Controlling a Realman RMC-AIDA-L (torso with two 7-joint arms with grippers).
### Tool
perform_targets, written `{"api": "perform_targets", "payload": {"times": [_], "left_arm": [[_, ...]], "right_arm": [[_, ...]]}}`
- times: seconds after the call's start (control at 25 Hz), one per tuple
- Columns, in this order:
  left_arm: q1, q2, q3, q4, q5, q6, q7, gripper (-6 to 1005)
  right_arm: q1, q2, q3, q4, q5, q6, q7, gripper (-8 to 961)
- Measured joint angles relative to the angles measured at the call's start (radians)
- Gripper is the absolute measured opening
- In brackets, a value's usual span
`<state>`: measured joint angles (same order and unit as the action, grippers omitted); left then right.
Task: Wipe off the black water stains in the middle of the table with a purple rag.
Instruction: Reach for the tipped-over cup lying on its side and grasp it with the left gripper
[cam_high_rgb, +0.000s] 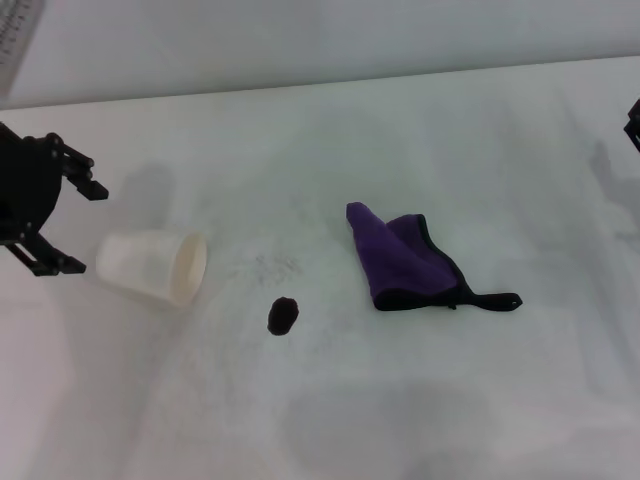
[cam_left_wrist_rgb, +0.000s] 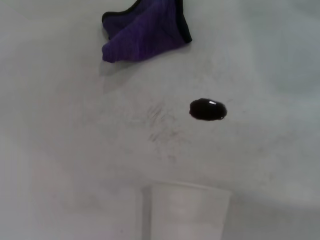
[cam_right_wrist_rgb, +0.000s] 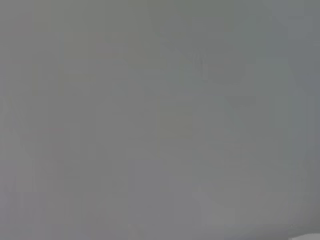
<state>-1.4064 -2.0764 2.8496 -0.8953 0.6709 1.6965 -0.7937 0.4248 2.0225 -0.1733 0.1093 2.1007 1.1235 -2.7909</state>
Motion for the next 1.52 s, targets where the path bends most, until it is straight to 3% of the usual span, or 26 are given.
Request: {"api": "perform_targets", "payload": {"times": [0.52,1.52], "left_arm": [[0.031,-0.005,-0.001,0.228,0.034,-0.232,-0.065,877],[0.109,-0.002,-0.002,0.447,0.037,-0.462,-0.075,876]], "right_arm": [[-0.011,-0.002,0.000,0.003,0.004,-0.018,0.000,861],[-0.031,-0.002,0.000,0.007,-0.001,-0.014,0.001,860]]}}
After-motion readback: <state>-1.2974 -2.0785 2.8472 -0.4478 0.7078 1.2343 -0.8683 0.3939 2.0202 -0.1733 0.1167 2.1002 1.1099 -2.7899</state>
